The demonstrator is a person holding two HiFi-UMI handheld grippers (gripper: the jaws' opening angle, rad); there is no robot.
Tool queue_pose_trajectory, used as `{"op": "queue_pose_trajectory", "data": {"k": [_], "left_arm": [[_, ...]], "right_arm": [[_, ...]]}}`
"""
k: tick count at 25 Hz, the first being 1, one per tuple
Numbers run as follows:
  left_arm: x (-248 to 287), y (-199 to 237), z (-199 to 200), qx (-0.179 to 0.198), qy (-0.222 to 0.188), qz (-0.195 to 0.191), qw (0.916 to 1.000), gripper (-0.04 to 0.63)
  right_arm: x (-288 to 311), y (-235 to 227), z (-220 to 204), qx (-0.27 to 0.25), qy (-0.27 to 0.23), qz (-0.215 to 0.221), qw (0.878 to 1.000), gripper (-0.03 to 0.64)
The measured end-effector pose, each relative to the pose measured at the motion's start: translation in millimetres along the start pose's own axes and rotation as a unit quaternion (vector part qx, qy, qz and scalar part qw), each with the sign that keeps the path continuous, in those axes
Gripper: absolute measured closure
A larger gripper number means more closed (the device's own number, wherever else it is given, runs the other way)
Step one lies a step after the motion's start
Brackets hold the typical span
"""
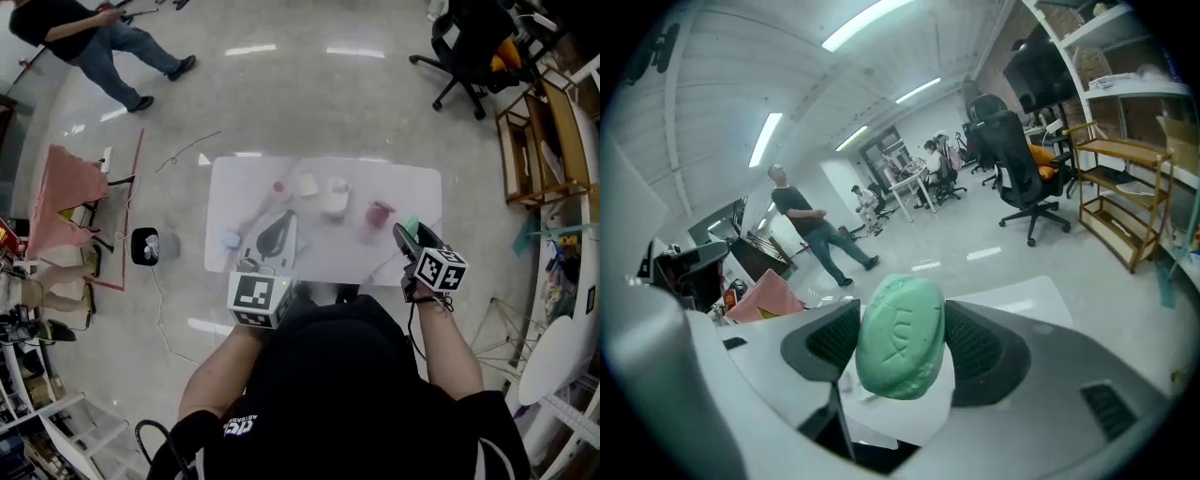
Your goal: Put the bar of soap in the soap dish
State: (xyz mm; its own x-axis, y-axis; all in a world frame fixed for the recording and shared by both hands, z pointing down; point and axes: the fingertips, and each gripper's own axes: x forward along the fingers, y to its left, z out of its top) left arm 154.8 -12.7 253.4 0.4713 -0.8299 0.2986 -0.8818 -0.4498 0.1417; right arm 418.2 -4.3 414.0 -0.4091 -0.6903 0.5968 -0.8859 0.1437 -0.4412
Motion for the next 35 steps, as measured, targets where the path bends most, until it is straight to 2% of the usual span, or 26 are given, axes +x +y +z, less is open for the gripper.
{"op": "queue_pose_trajectory", "data": {"k": [7,17,23,28,35], "left_arm": [[-30,30,5,-0.009,-0.021,0.001,0.9997,0.586],[-70,98,2,-0.012,-0.026,-0.005,0.9996,0.588],[-71,117,1,-0.027,-0.023,0.009,0.9993,0.586],[-45,127,-1,-0.031,-0.019,0.013,0.9993,0.586],[-11,137,-30,-0.058,0.035,0.018,0.9975,0.588]], "right_arm": [[5,57,-1,-0.006,-0.002,0.019,1.000,0.321],[67,118,-12,0.000,0.003,0.004,1.000,0.321],[113,119,-24,0.005,0.040,-0.002,0.999,0.321],[143,104,-25,0.000,0.060,-0.006,0.998,0.321],[183,81,-57,0.022,0.099,-0.005,0.995,0.321]]}}
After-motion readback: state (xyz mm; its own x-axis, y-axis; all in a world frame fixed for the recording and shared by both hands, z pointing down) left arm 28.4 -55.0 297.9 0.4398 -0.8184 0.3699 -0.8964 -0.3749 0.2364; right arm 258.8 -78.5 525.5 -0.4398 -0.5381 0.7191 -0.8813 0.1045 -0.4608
